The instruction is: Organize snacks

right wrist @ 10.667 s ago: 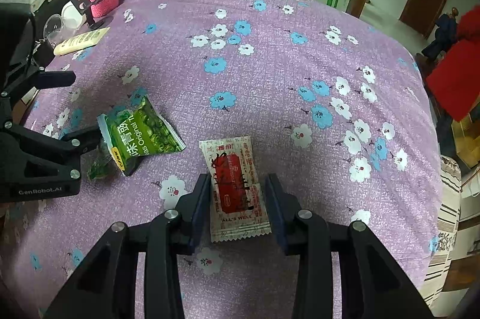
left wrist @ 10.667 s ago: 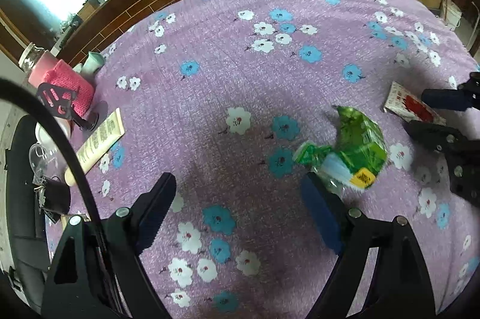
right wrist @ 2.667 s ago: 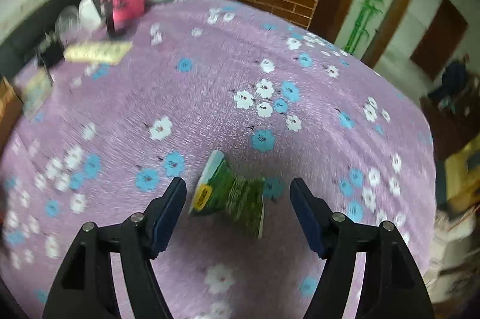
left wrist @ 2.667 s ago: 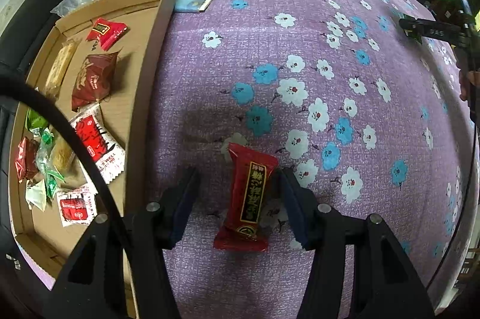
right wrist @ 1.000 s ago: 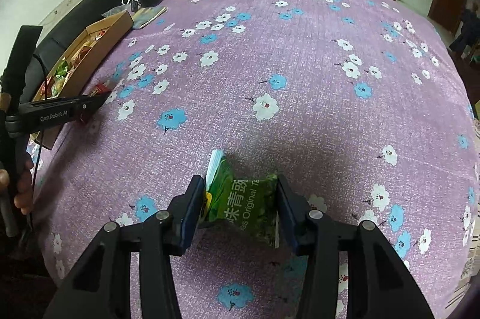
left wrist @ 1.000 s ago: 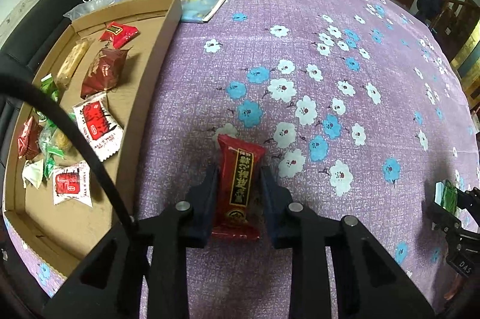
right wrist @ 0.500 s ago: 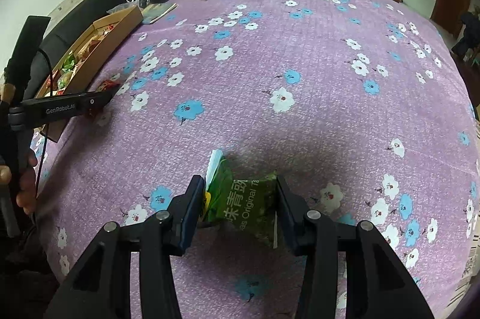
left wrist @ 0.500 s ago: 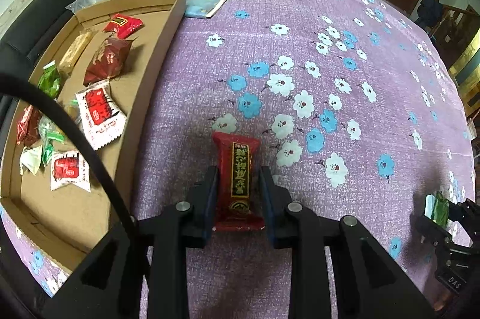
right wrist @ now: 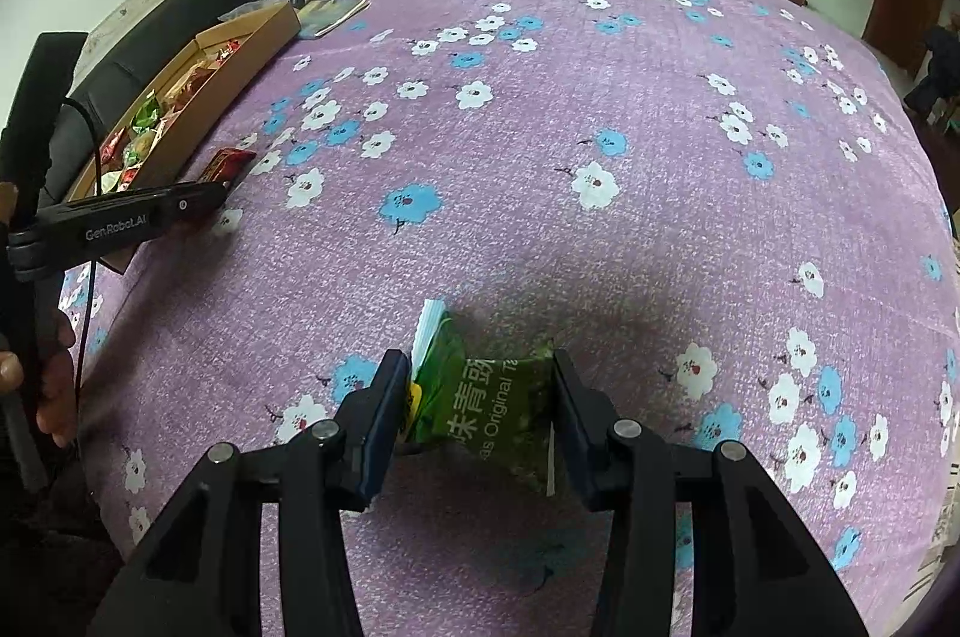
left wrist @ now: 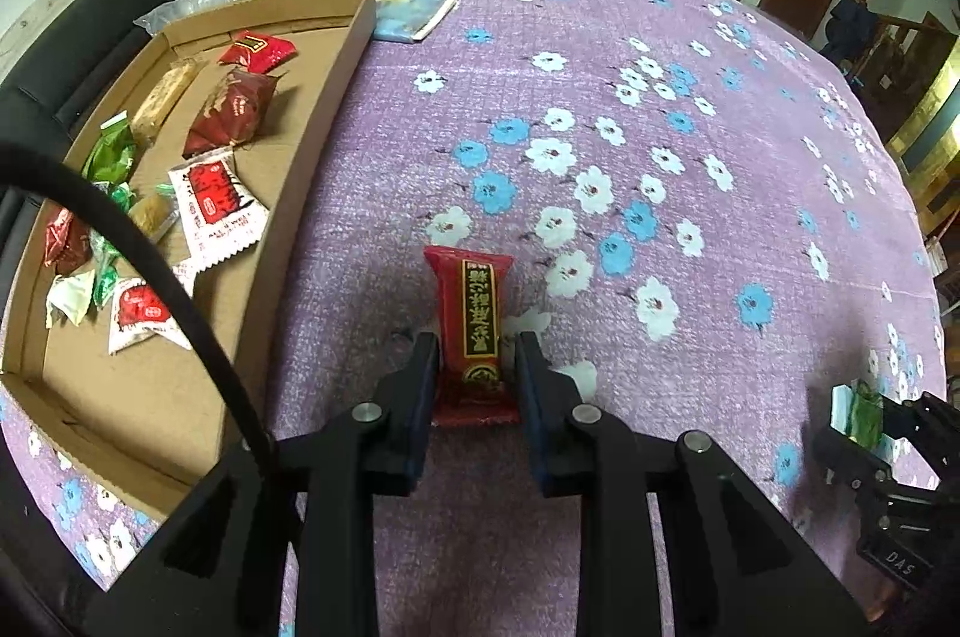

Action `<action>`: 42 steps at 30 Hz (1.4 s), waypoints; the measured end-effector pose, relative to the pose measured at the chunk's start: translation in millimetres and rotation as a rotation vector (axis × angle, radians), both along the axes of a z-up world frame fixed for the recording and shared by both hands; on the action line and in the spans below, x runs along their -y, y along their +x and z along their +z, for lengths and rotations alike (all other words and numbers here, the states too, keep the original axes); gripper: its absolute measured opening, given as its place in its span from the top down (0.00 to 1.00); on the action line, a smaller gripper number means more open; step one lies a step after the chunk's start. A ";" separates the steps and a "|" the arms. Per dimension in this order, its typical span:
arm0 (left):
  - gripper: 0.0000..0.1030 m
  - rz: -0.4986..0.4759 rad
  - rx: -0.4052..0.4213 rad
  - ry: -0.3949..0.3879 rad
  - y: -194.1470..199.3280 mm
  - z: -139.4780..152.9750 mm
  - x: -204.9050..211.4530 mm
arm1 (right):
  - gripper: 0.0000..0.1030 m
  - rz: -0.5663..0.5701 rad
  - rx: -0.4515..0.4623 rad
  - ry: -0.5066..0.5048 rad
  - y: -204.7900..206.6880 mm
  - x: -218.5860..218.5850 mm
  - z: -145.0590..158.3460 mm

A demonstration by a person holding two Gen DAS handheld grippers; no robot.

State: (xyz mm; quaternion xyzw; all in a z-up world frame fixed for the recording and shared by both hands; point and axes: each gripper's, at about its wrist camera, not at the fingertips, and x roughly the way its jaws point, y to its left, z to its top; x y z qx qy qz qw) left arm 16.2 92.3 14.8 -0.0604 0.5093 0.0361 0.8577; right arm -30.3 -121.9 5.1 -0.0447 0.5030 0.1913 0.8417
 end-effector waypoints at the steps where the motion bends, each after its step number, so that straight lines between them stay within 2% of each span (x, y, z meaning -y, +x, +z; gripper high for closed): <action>1: 0.74 -0.006 0.003 0.004 -1.8 0.9 1.4 | 0.55 -0.002 0.001 0.000 -1.7 -0.8 -0.2; 16: 0.74 -0.122 0.027 -0.033 -20.6 12.0 23.9 | 0.55 0.008 0.010 0.018 -23.0 -21.2 5.9; 22: 0.74 -0.103 0.031 -0.035 -27.2 19.0 24.9 | 0.55 0.031 0.030 0.037 -25.8 -23.9 12.7; 29: 0.74 -0.024 0.073 -0.047 -38.0 38.3 13.3 | 0.55 0.081 0.084 0.094 -24.9 -32.0 26.9; 35: 0.74 -0.043 0.104 -0.077 -40.0 50.6 -2.4 | 0.55 0.119 0.123 0.079 -21.3 -58.7 39.1; 38: 0.74 -0.037 0.128 -0.092 -39.4 62.7 -28.0 | 0.55 0.124 0.132 0.093 -16.1 -80.3 47.7; 42: 0.74 0.048 0.189 -0.054 -34.9 78.3 -81.9 | 0.55 0.169 0.156 0.098 -8.0 -126.5 58.9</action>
